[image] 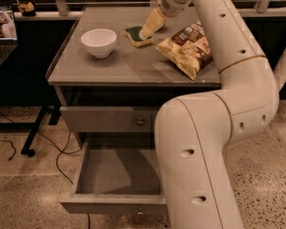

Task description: Place sponge into middle drawer

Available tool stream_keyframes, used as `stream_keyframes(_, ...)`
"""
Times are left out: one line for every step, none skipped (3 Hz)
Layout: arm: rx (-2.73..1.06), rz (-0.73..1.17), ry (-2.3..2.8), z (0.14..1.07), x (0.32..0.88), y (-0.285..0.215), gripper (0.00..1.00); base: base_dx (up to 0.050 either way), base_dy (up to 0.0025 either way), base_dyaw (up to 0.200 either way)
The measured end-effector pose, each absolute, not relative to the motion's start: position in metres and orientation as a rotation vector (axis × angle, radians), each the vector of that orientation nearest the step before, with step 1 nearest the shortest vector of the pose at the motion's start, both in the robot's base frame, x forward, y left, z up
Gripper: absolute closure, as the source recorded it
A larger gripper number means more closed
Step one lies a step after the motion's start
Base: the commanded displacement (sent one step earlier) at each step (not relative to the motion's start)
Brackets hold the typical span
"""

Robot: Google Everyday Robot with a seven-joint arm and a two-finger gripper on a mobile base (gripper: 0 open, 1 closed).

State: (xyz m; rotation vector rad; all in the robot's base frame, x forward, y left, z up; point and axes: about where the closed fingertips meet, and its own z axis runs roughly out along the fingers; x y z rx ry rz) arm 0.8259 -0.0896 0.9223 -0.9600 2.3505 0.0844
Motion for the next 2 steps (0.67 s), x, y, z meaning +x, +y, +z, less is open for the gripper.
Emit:
stream_keyframes(-1.068,0.08,2.33,0.9109,0.8283,-0.0655,0.0,0.0,0.0,0.0)
stream_keyframes(-1.068,0.08,2.33,0.9108,0.8284,-0.0655,0.0,0.05,-0.00005,0.001)
